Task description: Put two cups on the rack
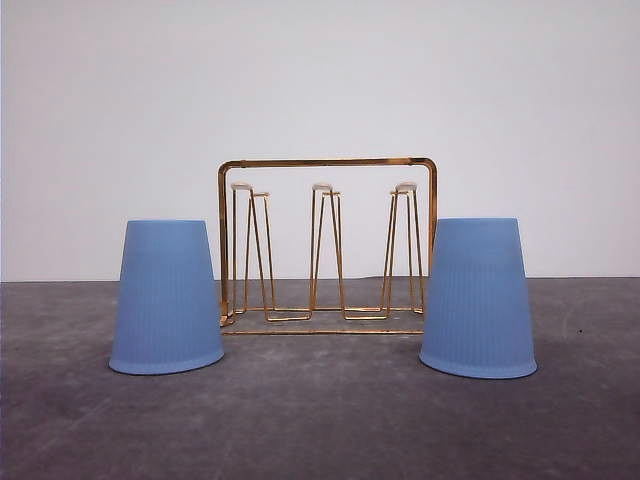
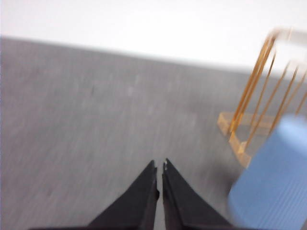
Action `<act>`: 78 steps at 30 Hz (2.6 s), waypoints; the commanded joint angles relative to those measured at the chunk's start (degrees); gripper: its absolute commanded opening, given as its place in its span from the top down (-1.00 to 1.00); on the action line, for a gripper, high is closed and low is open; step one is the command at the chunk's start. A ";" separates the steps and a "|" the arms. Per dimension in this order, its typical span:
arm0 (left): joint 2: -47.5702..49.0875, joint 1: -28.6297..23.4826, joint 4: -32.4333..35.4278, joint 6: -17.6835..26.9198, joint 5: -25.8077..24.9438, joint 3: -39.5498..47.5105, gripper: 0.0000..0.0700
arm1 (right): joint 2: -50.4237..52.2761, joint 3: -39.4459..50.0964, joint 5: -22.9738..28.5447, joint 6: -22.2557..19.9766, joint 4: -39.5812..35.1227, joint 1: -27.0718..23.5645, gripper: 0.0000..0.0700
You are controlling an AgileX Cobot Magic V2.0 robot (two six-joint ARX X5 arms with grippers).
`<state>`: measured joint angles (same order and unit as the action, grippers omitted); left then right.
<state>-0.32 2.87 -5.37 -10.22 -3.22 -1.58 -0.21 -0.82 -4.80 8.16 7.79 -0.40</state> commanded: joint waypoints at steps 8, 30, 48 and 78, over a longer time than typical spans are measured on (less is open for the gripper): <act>-1.13 0.04 -4.72 -12.37 0.94 -11.62 0.99 | -0.24 -13.78 -0.06 6.82 7.55 0.00 1.00; -30.47 2.92 -45.15 5.59 -16.94 -44.13 1.00 | -24.88 -33.73 -22.18 -2.20 28.26 2.26 1.00; -33.69 18.11 -36.32 26.49 -16.76 -44.13 -0.48 | -25.14 -33.73 -16.43 -13.73 28.28 11.21 -0.64; -80.21 21.59 -2.32 15.06 -11.69 -44.13 -0.60 | -25.14 -33.73 -15.98 -13.49 28.26 11.21 -0.64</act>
<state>-79.48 24.14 -7.65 5.26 -14.72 -44.84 -25.17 -34.02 -20.88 -4.75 36.62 10.57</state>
